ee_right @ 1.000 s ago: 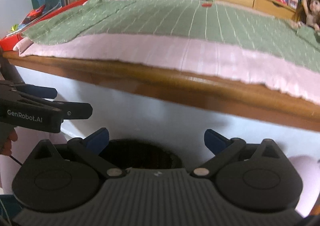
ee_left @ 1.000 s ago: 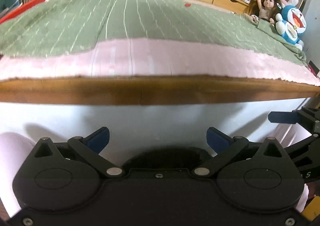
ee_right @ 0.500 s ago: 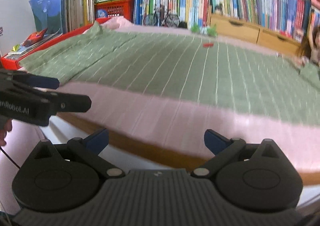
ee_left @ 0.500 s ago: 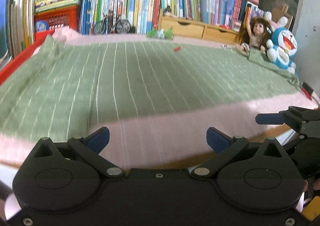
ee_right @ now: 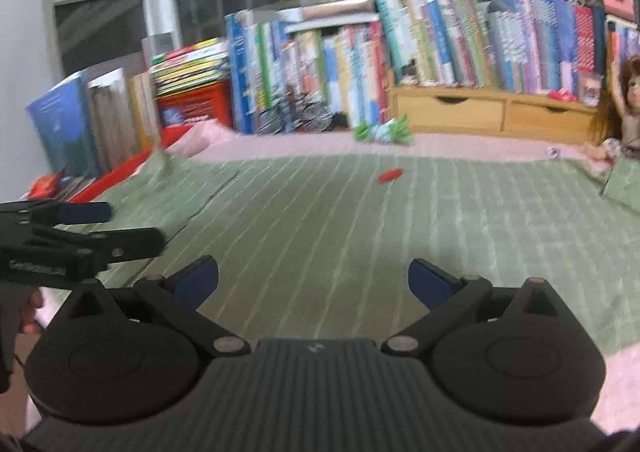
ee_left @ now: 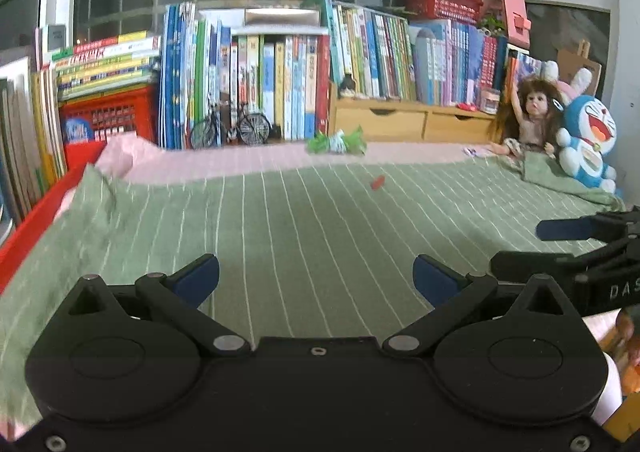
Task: Collect trash
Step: 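Raise both open tools back up over the remaining items on the bed, then close the left tool on the green wrapper while the right tool grasps the other red piece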
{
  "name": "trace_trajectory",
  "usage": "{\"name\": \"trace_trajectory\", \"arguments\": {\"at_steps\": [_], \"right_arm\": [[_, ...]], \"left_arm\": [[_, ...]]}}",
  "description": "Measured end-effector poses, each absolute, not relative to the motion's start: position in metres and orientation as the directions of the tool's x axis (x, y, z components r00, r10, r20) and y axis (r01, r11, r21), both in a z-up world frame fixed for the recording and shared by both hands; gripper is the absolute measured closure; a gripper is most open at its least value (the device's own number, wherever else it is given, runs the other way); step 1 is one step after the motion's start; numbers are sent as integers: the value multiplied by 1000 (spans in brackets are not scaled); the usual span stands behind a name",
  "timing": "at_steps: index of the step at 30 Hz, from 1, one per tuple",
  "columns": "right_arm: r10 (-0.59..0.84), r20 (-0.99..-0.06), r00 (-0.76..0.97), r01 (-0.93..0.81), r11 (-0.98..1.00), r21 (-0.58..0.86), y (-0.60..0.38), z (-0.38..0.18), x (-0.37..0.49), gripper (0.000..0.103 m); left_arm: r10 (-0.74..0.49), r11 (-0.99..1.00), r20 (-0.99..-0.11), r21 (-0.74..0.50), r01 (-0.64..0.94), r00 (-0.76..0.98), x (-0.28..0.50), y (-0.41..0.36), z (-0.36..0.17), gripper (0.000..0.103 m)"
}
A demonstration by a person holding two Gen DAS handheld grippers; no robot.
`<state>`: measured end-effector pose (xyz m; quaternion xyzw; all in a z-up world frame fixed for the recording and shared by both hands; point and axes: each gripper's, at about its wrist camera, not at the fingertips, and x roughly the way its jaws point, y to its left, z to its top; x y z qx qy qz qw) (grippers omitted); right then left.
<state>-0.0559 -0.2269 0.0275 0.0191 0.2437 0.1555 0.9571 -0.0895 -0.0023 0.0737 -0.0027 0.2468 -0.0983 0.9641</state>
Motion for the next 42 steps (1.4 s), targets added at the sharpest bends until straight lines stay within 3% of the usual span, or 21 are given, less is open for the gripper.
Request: {"name": "trace_trajectory", "arguments": {"at_steps": [12, 15, 22, 26, 29, 32, 38, 42], "right_arm": [[233, -429, 872, -231, 971, 58, -244, 37, 26, 0], [251, -426, 869, -258, 965, 42, -250, 32, 54, 0], [356, -464, 811, -372, 926, 59, -261, 13, 119, 0], [384, -452, 806, -428, 904, 3, -259, 2, 149, 0], [414, -439, 797, -486, 872, -60, -255, -6, 166, 11], [456, -440, 773, -541, 837, -83, -255, -13, 180, 15], [490, -500, 714, -605, 792, -88, -263, -27, 208, 30], [520, -508, 687, -638, 766, -78, -263, -27, 213, 30]], "left_arm": [[-195, 977, -445, -14, 211, 874, 2, -21, 82, 0], [-210, 971, -470, -1, 238, 857, 31, -25, 77, 0], [-322, 945, -454, -99, 312, 831, 109, -21, 66, 0], [-302, 945, -480, -39, 324, 824, 152, -33, 61, 0], [-322, 933, -468, -10, 360, 823, 182, -42, 58, 0], [-355, 925, -466, -52, 376, 811, 209, -44, 58, 0], [-444, 886, -434, -81, 457, 784, 256, -51, 51, 0], [-492, 843, -422, -13, 537, 762, 287, -70, 35, 0]]}}
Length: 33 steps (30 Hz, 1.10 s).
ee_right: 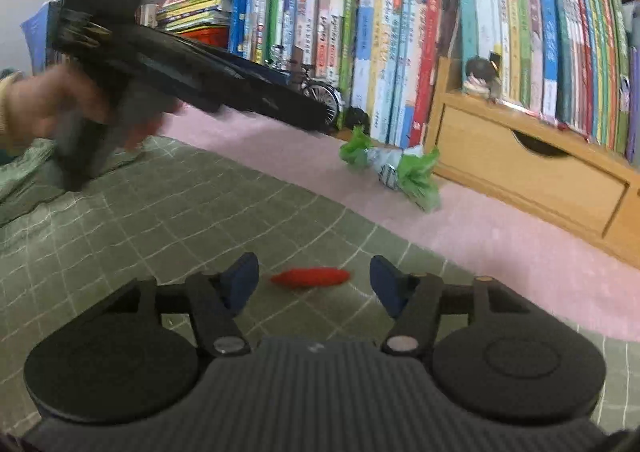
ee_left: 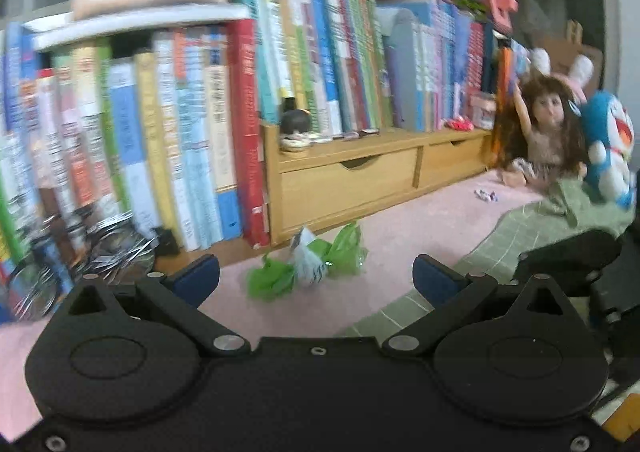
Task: Collect trash
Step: 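Close the left tool on the green wrapper while the right tool grasps the other red piece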
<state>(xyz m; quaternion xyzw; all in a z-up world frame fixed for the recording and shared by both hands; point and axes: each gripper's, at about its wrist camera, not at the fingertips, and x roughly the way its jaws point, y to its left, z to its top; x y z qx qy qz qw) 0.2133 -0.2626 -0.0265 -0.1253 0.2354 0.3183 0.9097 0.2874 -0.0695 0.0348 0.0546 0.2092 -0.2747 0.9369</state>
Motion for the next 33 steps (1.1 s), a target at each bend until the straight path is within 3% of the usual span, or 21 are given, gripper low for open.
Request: {"name": "trace_trajectory", "arguments": {"at_steps": [3, 6, 8, 10, 14, 19, 21, 23, 26, 33], "right_arm": [[515, -536, 669, -654, 751, -96, -257, -29, 217, 32], [515, -571, 640, -667, 741, -79, -254, -30, 221, 39], [527, -570, 631, -675, 735, -68, -255, -30, 221, 53], [529, -569, 630, -679, 731, -72, -254, -30, 219, 54], [516, -565, 644, -677, 728, -107, -251, -29, 214, 54], [508, -565, 651, -674, 728, -123, -246, -29, 215, 54], [488, -560, 670, -660, 736, -149, -242, -28, 210, 54], [469, -563, 681, -637, 758, -140, -240, -27, 209, 55], [454, -582, 675, -581, 813, -41, -242, -26, 214, 55], [406, -600, 690, -535, 844, -45, -234, -21, 212, 55]], "left_arm": [[-531, 815, -431, -22, 579, 730, 310, -79, 21, 0], [-541, 801, -459, -26, 598, 705, 333, -87, 10, 0], [-533, 798, -493, -20, 603, 688, 349, -93, 3, 1], [-512, 794, -511, 25, 608, 690, 357, -100, -3, 4], [-521, 780, -526, 27, 625, 672, 367, -105, -7, 13], [-531, 747, -551, 54, 662, 644, 368, -113, -10, 32], [-528, 735, -554, 83, 673, 644, 364, -116, -11, 53], [-489, 753, -538, 138, 644, 687, 357, -118, -10, 68], [-448, 796, -503, 152, 586, 739, 352, -115, -6, 71], [-439, 845, -438, 97, 526, 785, 337, -95, 5, 72]]}}
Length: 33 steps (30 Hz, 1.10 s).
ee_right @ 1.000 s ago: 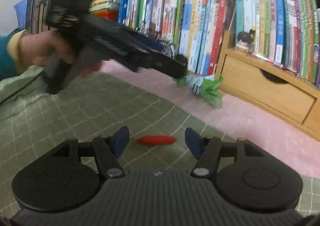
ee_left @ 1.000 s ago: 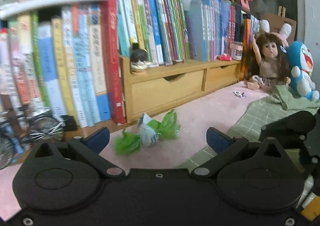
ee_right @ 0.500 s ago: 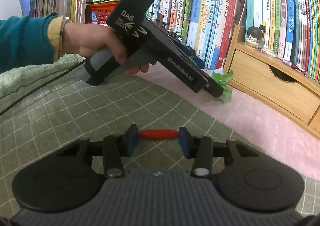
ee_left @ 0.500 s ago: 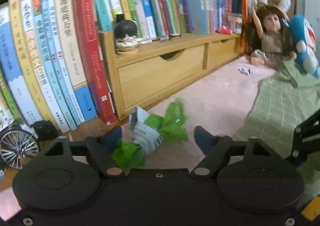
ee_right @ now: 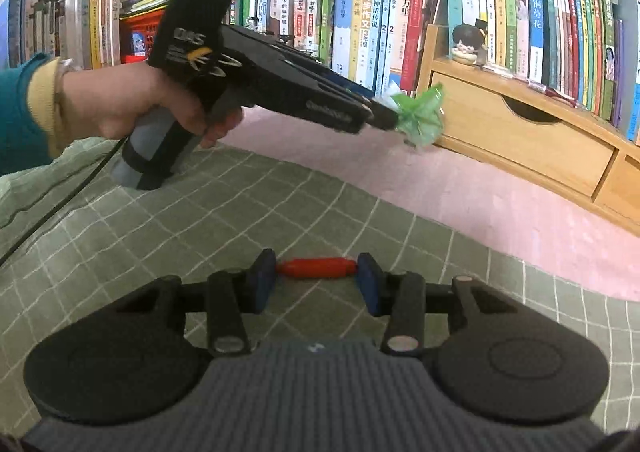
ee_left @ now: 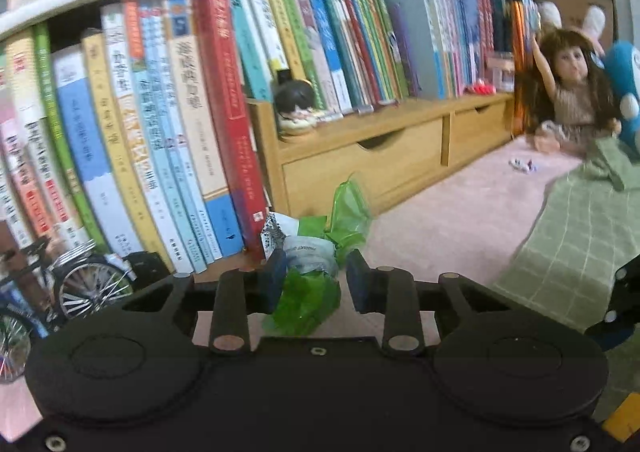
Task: Collect trash
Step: 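Close the left tool on the green wrapper while the right tool grasps the other red piece, then carry the green wrapper and red piece off the bed down toward the bin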
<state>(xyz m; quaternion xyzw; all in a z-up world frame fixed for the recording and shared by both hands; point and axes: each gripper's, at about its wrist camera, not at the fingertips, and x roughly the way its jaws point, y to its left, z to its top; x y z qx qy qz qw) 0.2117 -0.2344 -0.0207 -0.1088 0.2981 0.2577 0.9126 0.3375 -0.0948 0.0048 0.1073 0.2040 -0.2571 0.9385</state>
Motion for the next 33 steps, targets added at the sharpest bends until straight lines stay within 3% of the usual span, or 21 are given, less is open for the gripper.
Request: {"name": "trace_trajectory", "arguments": {"at_steps": [11, 17, 33], "right_arm": [[381, -621, 685, -485, 874, 1, -230, -14, 187, 55], [383, -618, 687, -482, 876, 6, -223, -9, 164, 55], [358, -600, 715, -441, 897, 9, -221, 10, 72, 55]], "left_arm": [[-438, 872, -407, 24, 489, 801, 258, -50, 27, 72], [-391, 881, -426, 84, 465, 816, 212, -33, 42, 72], [-285, 935, -438, 70, 349, 852, 75, 10, 51, 72]]}}
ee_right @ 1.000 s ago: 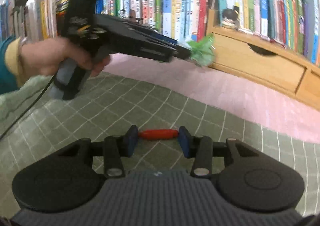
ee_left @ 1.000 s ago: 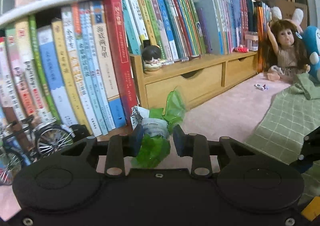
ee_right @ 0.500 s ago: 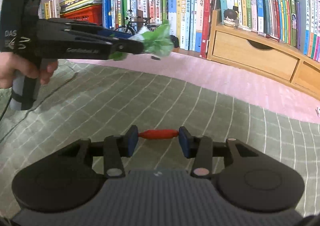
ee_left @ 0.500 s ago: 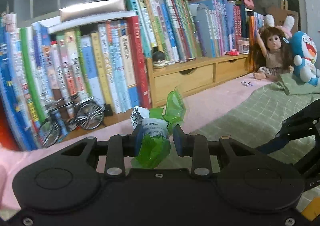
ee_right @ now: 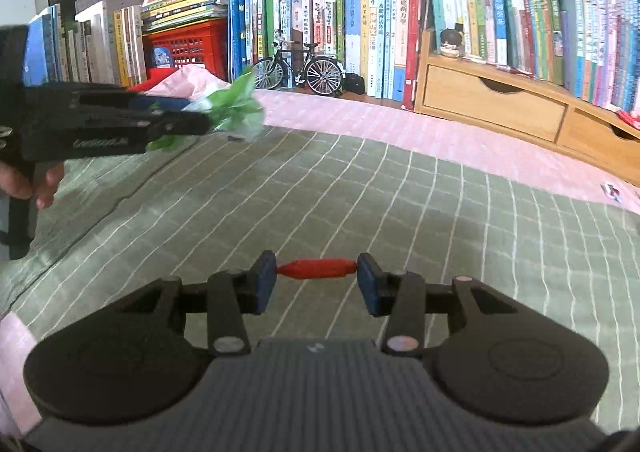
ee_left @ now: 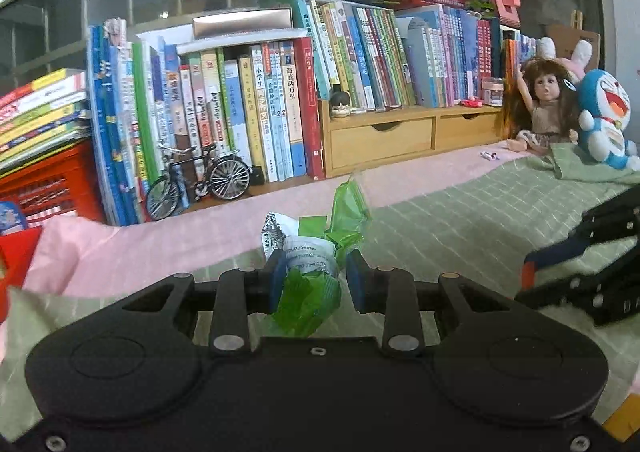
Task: Collect trash
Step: 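Carry the green wrapper and red piece off the bed down toward the bin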
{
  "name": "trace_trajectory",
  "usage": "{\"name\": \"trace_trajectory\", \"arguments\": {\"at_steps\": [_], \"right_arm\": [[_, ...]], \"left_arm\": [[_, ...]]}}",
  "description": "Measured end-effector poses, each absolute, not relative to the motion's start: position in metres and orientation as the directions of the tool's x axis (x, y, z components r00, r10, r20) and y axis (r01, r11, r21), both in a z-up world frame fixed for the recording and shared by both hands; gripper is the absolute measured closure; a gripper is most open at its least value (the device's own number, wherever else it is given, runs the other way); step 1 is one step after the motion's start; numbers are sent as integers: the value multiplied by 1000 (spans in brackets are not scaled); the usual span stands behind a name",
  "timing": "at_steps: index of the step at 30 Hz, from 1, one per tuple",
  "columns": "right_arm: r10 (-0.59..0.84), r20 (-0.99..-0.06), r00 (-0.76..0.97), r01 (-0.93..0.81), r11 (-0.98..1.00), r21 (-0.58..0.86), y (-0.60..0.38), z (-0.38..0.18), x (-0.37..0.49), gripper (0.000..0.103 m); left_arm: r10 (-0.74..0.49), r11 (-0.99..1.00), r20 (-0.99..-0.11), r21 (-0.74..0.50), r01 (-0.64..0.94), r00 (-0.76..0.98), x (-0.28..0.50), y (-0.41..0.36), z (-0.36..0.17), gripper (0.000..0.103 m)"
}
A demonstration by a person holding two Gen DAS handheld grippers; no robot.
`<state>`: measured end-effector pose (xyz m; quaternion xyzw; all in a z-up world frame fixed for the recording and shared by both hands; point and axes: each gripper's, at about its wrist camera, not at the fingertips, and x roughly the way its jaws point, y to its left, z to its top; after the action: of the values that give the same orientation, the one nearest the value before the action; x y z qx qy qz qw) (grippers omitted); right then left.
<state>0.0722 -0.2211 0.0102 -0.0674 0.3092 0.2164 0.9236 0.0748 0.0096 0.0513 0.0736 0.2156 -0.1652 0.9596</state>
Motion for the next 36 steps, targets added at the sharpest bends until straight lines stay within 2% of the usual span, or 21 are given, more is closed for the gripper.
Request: {"name": "trace_trajectory", "arguments": {"at_steps": [4, 8, 11, 28, 36], "right_arm": [[346, -598, 723, -434, 901, -3, -222, 15, 45, 55], [339, -595, 729, -422, 906, -1, -224, 21, 20, 55], [335, -592, 733, -417, 909, -1, -226, 24, 1, 55], [356, -550, 755, -421, 907, 9, -239, 24, -118, 55], [353, -534, 768, -421, 907, -7, -239, 11, -171, 55]], "left_arm": [[-277, 935, -460, 75, 348, 843, 40, 18, 51, 72], [-268, 934, -429, 104, 342, 863, 7, 23, 55, 72], [-277, 937, -431, 77, 340, 859, -13, 30, 58, 72], [-310, 922, -391, 99, 374, 867, -154, 42, 54, 72], [-341, 911, -418, 72, 405, 842, -227, 38, 38, 72]]}}
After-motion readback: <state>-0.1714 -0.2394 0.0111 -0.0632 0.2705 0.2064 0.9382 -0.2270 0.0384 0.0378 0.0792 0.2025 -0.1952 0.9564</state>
